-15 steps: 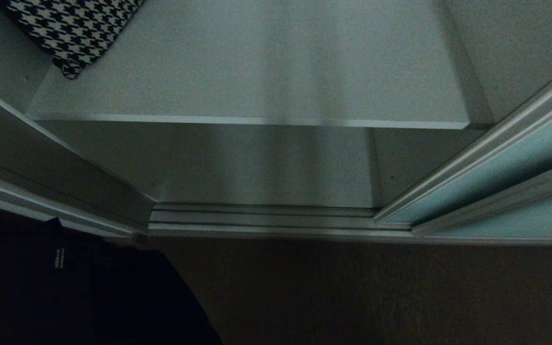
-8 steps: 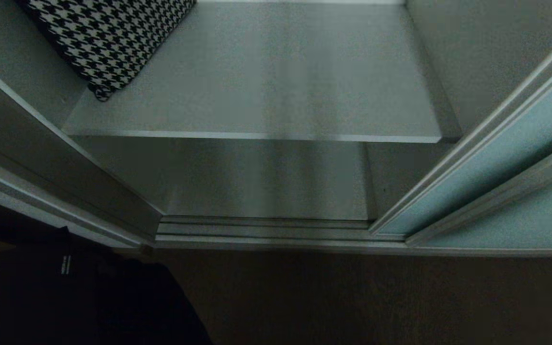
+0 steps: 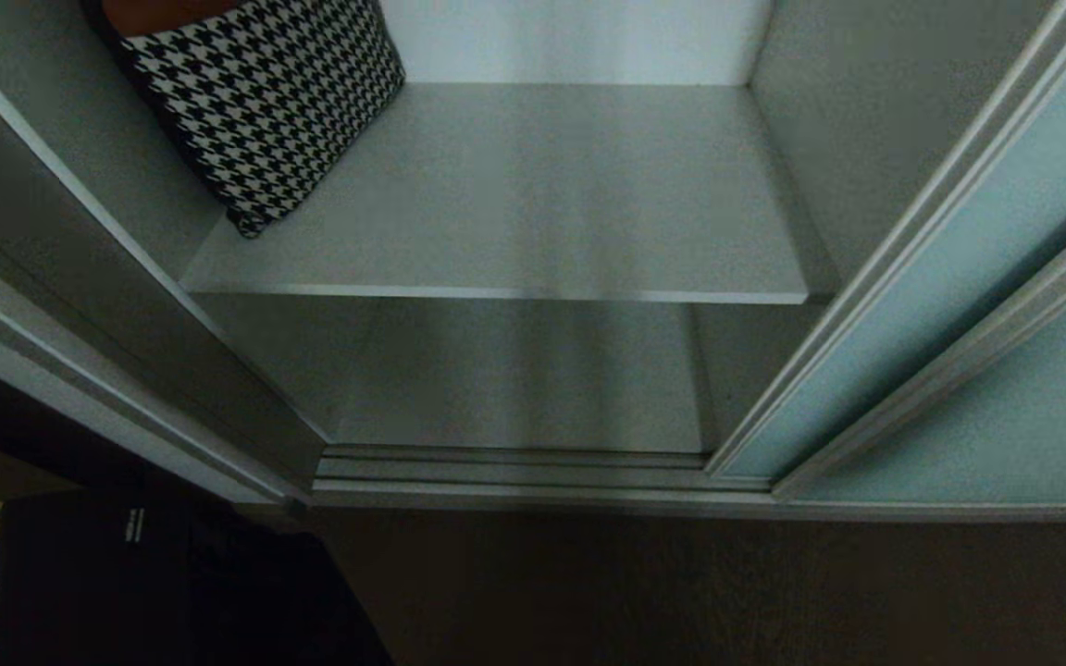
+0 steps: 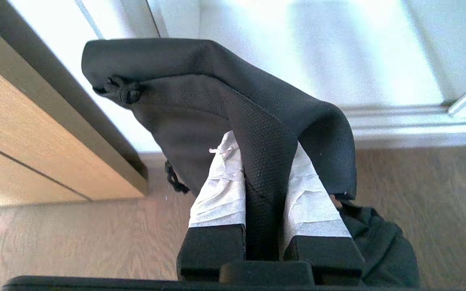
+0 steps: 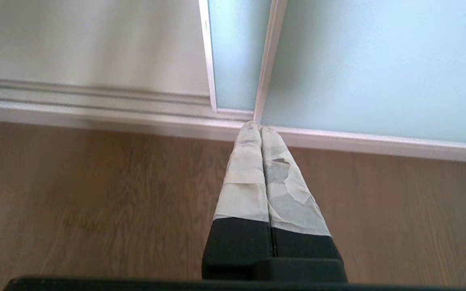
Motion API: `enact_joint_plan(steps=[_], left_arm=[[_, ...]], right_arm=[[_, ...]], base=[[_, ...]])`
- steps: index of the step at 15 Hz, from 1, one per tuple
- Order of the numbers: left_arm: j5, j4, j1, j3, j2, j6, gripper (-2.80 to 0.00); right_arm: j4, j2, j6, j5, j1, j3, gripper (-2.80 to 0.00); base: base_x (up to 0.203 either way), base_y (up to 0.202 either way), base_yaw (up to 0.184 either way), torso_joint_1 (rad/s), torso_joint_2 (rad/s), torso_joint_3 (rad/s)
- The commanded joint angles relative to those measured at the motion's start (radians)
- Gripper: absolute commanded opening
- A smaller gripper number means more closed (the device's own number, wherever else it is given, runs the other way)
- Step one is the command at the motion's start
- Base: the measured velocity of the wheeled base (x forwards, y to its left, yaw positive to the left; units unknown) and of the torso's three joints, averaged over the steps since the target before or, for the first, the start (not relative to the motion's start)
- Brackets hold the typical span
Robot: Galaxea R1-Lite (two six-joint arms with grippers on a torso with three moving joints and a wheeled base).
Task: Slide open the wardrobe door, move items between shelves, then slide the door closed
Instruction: Place the bag on the higher shelf
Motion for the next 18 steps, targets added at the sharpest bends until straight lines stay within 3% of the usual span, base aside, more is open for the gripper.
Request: enact_joint_plan(steps=[1, 12, 15, 18], left_arm=[[0.0, -0.002, 0.0, 0.001, 0.003, -0.001, -2.8], [0.003, -0.022, 0.0, -0.004, 0.001, 0.012, -2.8], [0.008, -0.026, 0.0, -0.107, 0.001, 0.006, -2.8], [0.0, 0.11, 0.0, -0.29, 0.002, 0.001, -2.8]], right_arm=[[0.0, -0.003, 0.0, 0.0, 0.001, 0.0, -2.8], [0.0, -0.003, 0.0, 0.0, 0.0, 0.0, -2.8], [0.0, -0.003, 0.0, 0.0, 0.0, 0.0, -2.8], [0.0, -0.003, 0.0, 0.0, 0.001, 0.0, -2.8]], base=[[0.0, 0.0, 0.0, 0.002, 0.0, 0.199], [0.0, 0.0, 0.0, 0.001, 0.0, 0.035], [0.0, 0.0, 0.0, -0.001, 0.0, 0.011], [0.0, 0.0, 0.0, 0.0, 0.0, 0.0]])
